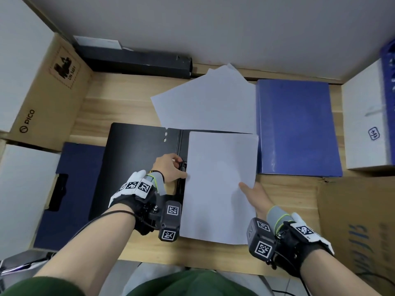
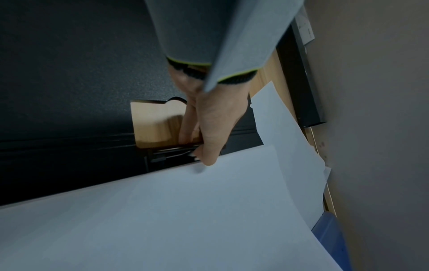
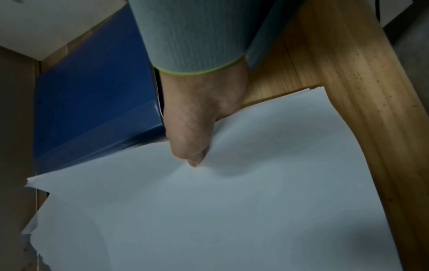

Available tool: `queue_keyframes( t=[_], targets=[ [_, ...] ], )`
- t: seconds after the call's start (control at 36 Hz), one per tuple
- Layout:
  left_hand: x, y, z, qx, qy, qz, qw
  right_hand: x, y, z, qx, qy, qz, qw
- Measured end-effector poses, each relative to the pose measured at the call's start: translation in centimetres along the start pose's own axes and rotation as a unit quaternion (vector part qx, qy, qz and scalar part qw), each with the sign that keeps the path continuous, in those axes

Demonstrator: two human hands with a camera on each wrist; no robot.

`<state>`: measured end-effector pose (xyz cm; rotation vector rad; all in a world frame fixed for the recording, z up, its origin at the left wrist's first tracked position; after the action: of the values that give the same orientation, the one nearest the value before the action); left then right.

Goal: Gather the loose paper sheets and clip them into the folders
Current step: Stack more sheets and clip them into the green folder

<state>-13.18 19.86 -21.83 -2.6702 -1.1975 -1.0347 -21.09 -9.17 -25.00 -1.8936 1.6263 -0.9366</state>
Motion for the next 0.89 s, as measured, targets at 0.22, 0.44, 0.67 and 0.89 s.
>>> queue_keyframes(
  t=[0.22, 0.44, 0.67, 0.89],
  targets=[
    [-0.1, -0.2, -0.2, 0.003, -0.019, -0.02, 1.0, -1.0, -1.8, -0.1, 0.02, -0.007, -0.023, 1.0],
    [-0.2, -0.3, -0.3, 0.001, -0.051, -0.077, 0.996, -0.5, -4.0, -0.5, 0.056, 0.016, -0.045, 0.997],
    [0.0, 0.1, -0.6, -0.017, -0.07, -0.075, 0.995, -0.6, -3.9, -0.6, 0.066, 0.004, -0.033, 0.997],
    [0.0, -0.2, -0.5, -0.011, -0.07, -0.083, 0.994, -0.5, -4.1, -0.3, 0.069, -0.006, -0.037, 0.997]
  ],
)
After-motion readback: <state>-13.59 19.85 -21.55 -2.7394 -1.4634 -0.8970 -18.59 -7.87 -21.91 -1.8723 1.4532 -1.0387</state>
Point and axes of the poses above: each hand's wrist, its own z-axis towards the middle knuckle, its own x-axis out of the back of the hand, y = z × x, the point moved 9 cm from there along z, towards the middle knuckle, and after that the axes turned 14 degrees about x, right-handed, at the moved point
